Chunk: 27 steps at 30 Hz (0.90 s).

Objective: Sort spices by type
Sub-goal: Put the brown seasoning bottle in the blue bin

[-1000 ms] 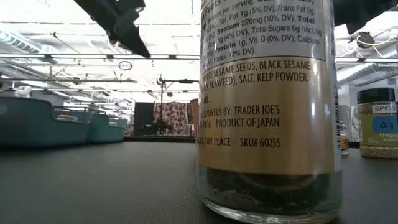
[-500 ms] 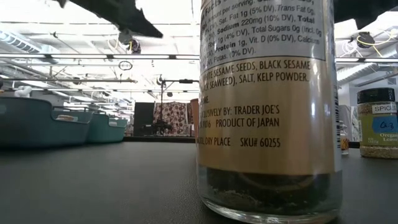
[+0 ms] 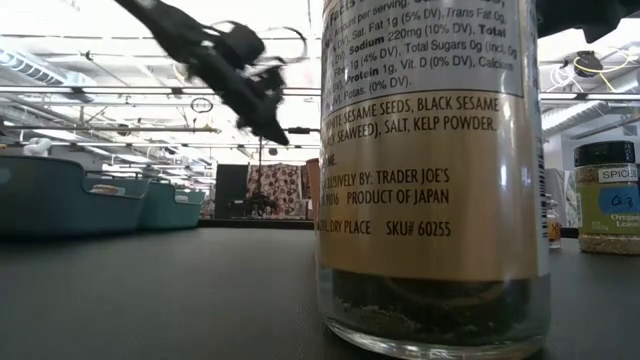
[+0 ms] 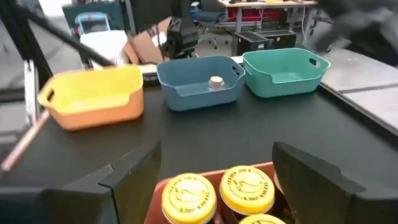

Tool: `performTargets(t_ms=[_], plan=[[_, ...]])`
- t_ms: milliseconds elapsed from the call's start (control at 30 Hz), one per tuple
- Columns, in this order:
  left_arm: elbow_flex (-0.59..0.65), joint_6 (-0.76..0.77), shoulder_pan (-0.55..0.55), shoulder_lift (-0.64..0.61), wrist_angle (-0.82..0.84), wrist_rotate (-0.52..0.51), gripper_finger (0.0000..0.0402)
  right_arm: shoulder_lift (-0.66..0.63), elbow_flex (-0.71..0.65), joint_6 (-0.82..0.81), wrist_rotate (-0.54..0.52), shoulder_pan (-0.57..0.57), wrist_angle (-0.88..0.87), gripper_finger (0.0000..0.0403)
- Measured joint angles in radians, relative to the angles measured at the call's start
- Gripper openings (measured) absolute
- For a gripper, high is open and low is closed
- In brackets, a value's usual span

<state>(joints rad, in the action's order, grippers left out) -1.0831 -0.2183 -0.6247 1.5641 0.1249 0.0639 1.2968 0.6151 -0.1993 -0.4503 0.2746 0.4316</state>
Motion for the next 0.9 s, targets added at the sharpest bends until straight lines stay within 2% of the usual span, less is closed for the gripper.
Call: performTargets(t_ms=[133, 300, 367, 400, 467, 567, 667, 733, 900], plan=[[-0.190, 0.078, -0.021, 0.178, 0.046, 0.006, 0.0015, -0.011, 0.000, 0.135, -0.008, -0.021, -0.014, 0.0299], [-0.322, 0.046, -0.006, 0.306, 0.053, -0.004, 0.0054, -0.096, 0.001, 0.209, -0.210, -0.044, -0.122, 0.0299], [-0.353, 0.017, 0.007, 0.328, 0.049, -0.006, 0.0077, -0.138, 0.001, 0.196, -0.240, -0.060, -0.208, 0.0299], [-0.362, 0.010, 0.015, 0.335, 0.053, -0.023, 0.0089, -0.157, 0.001, 0.177, -0.233, -0.070, -0.256, 0.0299], [-0.389, 0.002, 0.038, 0.348, 0.054, -0.131, 0.0110, -0.180, 0.001, 0.135, -0.223, -0.096, -0.328, 0.0299], [-0.431, -0.090, 0.068, 0.345, 0.134, -0.222, 0.0129, -0.184, 0.000, 0.099, -0.221, -0.138, -0.400, 0.0299], [-0.461, -0.120, 0.095, 0.320, 0.261, -0.226, 0.0133, -0.182, 0.000, 0.091, -0.201, -0.182, -0.425, 0.0299], [-0.467, -0.090, 0.117, 0.307, 0.287, -0.224, 0.0134, -0.180, 0.000, 0.096, -0.168, -0.207, -0.436, 0.0299], [-0.467, -0.153, 0.147, 0.313, 0.413, -0.123, 0.0134, -0.169, -0.001, 0.087, -0.064, -0.245, -0.436, 0.0299]])
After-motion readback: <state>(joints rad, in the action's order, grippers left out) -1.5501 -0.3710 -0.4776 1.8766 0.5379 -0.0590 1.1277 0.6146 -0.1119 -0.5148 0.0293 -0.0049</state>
